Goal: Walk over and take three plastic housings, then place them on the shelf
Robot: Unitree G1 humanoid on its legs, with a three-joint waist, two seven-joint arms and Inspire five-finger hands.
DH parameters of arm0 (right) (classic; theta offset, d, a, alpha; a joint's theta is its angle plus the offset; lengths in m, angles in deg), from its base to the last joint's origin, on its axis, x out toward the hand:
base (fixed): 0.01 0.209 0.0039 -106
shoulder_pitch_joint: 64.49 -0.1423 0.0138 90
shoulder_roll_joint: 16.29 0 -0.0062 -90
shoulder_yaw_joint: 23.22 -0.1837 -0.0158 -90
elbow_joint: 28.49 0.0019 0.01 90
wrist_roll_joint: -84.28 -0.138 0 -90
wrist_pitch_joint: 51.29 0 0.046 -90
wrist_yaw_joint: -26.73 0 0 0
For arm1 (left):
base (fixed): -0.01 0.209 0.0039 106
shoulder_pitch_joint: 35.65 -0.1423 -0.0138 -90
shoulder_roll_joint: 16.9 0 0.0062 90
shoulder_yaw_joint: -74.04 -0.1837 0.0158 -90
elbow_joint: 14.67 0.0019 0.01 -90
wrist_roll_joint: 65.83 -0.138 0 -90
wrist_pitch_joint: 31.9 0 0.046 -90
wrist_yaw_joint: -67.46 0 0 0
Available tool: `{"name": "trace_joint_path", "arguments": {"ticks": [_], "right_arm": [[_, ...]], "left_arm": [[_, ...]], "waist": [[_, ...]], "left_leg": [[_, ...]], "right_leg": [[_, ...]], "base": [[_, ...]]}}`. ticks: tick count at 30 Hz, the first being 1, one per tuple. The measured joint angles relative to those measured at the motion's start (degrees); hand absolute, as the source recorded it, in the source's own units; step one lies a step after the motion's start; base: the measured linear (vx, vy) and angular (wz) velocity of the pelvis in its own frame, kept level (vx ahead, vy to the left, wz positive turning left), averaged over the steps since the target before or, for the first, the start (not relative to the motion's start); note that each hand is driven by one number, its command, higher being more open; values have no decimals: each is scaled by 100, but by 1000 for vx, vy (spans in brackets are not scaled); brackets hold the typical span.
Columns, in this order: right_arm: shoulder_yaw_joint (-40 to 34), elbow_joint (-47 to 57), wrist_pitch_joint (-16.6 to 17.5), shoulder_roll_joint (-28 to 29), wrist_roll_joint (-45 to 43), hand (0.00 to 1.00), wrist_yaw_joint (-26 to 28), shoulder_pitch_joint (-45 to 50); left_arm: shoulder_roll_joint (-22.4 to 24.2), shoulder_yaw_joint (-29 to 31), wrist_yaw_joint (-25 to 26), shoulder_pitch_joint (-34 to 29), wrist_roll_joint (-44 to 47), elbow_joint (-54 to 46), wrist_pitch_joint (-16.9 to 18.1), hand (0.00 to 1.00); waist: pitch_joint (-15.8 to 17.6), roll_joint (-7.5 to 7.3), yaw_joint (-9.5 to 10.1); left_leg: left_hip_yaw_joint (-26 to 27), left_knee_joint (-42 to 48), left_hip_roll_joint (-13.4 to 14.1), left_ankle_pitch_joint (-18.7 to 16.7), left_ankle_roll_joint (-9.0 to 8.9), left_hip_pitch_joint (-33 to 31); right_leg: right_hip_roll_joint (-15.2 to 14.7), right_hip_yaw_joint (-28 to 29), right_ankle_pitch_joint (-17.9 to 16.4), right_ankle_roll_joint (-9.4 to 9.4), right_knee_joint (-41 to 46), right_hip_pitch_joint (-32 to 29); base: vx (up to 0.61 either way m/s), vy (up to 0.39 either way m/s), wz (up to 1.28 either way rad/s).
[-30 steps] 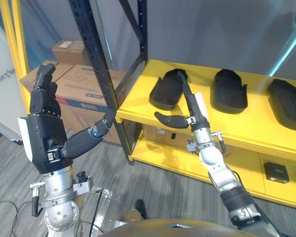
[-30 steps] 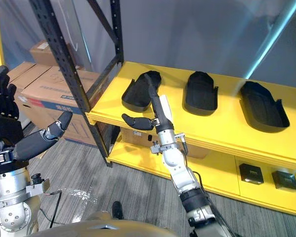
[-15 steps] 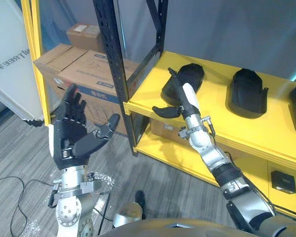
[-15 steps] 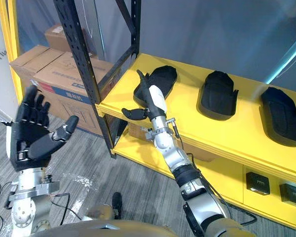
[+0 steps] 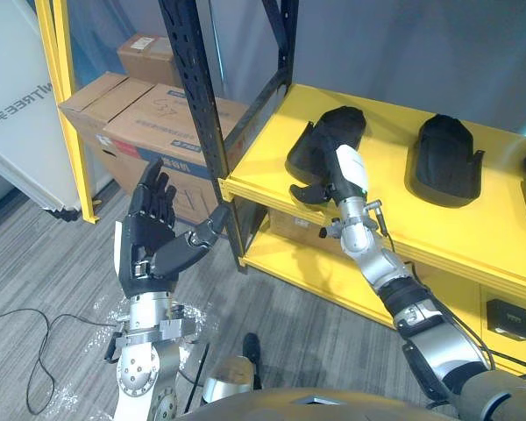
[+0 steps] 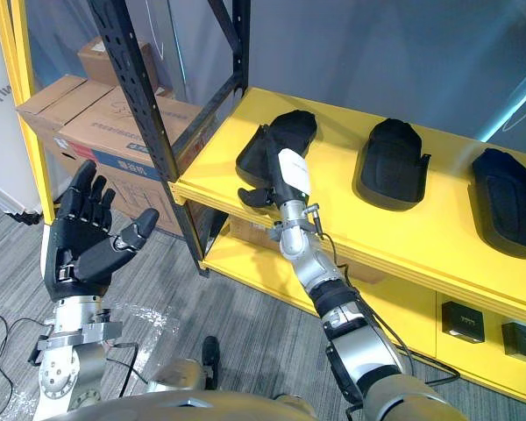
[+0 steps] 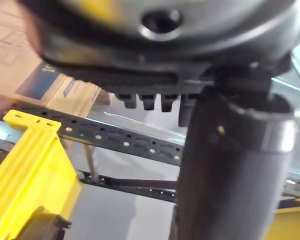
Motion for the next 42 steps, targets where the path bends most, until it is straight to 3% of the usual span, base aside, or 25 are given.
{"name": "trace_joint_path", "arguments": {"ticks": [10, 33, 42], "right_arm": [[67, -477, -395, -52, 189, 100, -166, -483], [65, -1562, -526, -213, 173, 100, -340, -1333], [163, -1770, -396, -273, 165, 100, -315, -1541]], "left_arm": [[-3, -199, -29, 3, 214, 25, -134, 100], [-15, -357, 112, 214, 241, 217, -260, 100], [-17, -397, 270, 230, 239, 218, -362, 100]], "waist": [[85, 57, -6], [192, 188, 15], [230, 262, 14]], "left_leg": [[28, 0, 6, 2, 1, -17], [67, -1, -10, 43, 34, -38], [166, -1, 1, 52, 32, -53]], "right_leg": [[-55, 14, -58, -8, 151, -83], [-188, 25, -151, -34, 452, -213], [-209, 108, -155, -41, 507, -298]], "base": [[0, 0, 0], [0, 0, 0], [8, -1, -3]]}}
